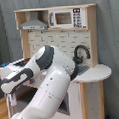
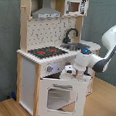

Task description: Play with the kitchen

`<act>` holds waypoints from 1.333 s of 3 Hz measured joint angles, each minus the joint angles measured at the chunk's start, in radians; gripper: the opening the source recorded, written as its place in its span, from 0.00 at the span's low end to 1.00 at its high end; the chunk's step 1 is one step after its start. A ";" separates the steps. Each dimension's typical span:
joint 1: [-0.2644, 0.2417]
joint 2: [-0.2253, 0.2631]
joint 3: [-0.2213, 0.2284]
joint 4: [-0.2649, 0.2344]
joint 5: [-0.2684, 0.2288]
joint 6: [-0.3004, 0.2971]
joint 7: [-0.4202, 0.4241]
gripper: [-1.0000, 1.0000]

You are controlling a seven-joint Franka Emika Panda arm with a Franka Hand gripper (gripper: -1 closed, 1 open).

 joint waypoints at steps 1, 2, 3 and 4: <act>0.093 0.000 -0.004 0.039 0.000 0.001 0.002 0.00; 0.147 -0.002 0.001 0.047 0.001 -0.060 0.063 0.00; 0.127 -0.002 0.063 0.048 0.004 -0.130 0.108 0.00; 0.098 -0.002 0.129 0.048 0.013 -0.201 0.137 0.00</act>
